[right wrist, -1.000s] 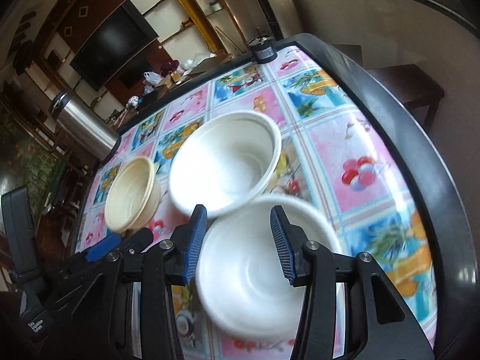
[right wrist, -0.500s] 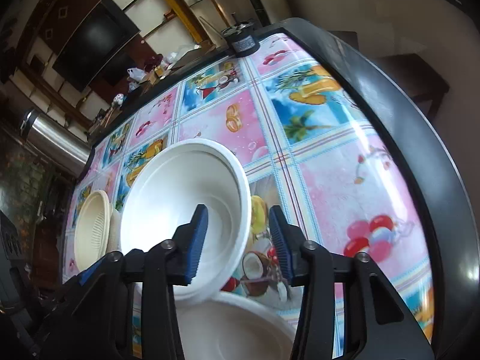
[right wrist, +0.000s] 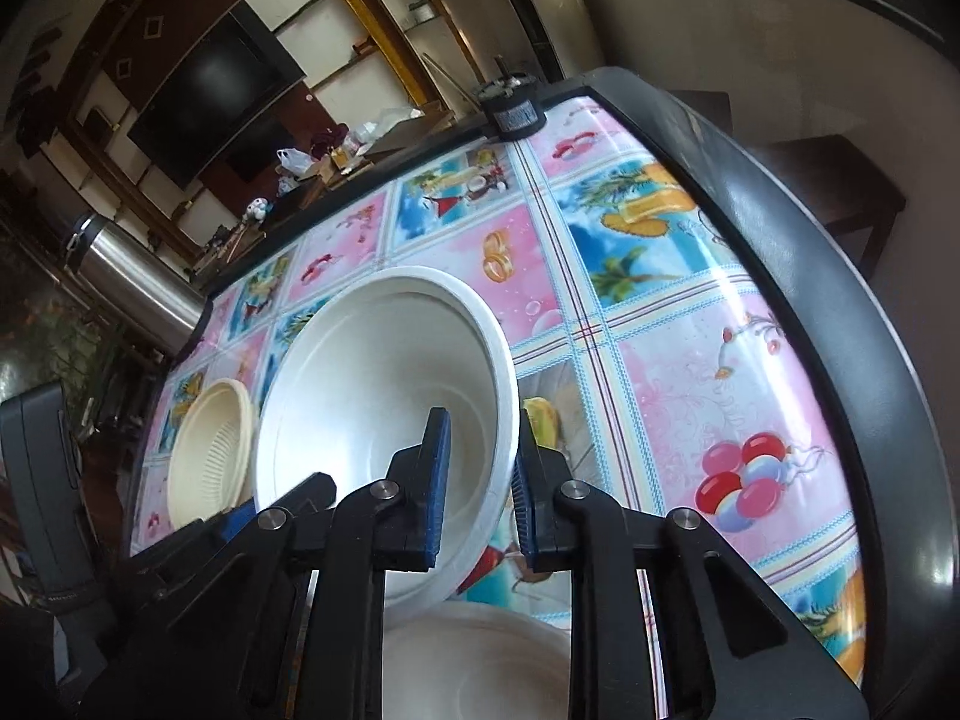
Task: Organize plates and bowls
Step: 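Close the left tool on the rim of the large white bowl, then carry the white bowl over the plate stack with the left tool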
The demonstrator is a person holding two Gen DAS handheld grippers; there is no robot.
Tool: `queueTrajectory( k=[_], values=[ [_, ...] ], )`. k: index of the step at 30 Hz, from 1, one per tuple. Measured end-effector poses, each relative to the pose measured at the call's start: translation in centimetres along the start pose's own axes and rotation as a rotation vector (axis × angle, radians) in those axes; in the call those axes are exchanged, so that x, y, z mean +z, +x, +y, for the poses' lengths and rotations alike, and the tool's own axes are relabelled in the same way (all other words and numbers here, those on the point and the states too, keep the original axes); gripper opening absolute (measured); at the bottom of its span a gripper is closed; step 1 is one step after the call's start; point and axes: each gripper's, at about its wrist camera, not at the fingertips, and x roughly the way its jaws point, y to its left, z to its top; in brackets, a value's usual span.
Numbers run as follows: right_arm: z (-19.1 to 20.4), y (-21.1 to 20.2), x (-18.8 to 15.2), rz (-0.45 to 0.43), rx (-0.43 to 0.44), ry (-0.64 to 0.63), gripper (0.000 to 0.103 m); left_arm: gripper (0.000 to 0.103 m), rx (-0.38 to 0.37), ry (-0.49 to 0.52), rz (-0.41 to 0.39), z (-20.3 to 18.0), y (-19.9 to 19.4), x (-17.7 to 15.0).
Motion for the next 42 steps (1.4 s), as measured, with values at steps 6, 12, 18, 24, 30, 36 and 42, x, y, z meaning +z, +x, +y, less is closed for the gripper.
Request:
queueTrajectory(
  k=[6, 12, 18, 24, 30, 36, 42],
  values=[
    [2.6, -2.7, -1.6, -0.023, 0.021, -0.048, 0.019, 0.022, 0.031, 0.025, -0.047, 1.3, -4.0, -1.4],
    [5.9, -4.7, -4.8, -0.006, 0.046, -0.121, 0.019, 0.022, 0.050, 0.022, -0.024, 4.2, -5.3, -4.5],
    [9.7, -6.4, -9.7, -0.001, 0.027, -0.226, 0.019, 0.022, 0.103, 0.019, -0.046, 7.3, -7.8, -8.1],
    [12.0, -7.7, -14.4, 0.018, 0.068, -0.249, 0.019, 0.022, 0.138, 0.013, -0.080, 10.1, -10.4, -11.2],
    [14.6, -8.4, -17.9, 0.029, 0.089, -0.276, 0.019, 0.022, 0.173, -0.004, -0.115, 12.6, -12.5, -13.7],
    [17.0, -8.7, -20.1, 0.048, 0.114, -0.311, 0.019, 0.022, 0.191, -0.037, -0.123, 15.1, -13.8, -15.6],
    [19.4, -9.0, -21.6, 0.060, 0.139, -0.351, 0.019, 0.022, 0.197, -0.082, -0.131, 17.6, -15.2, -16.8]
  ],
)
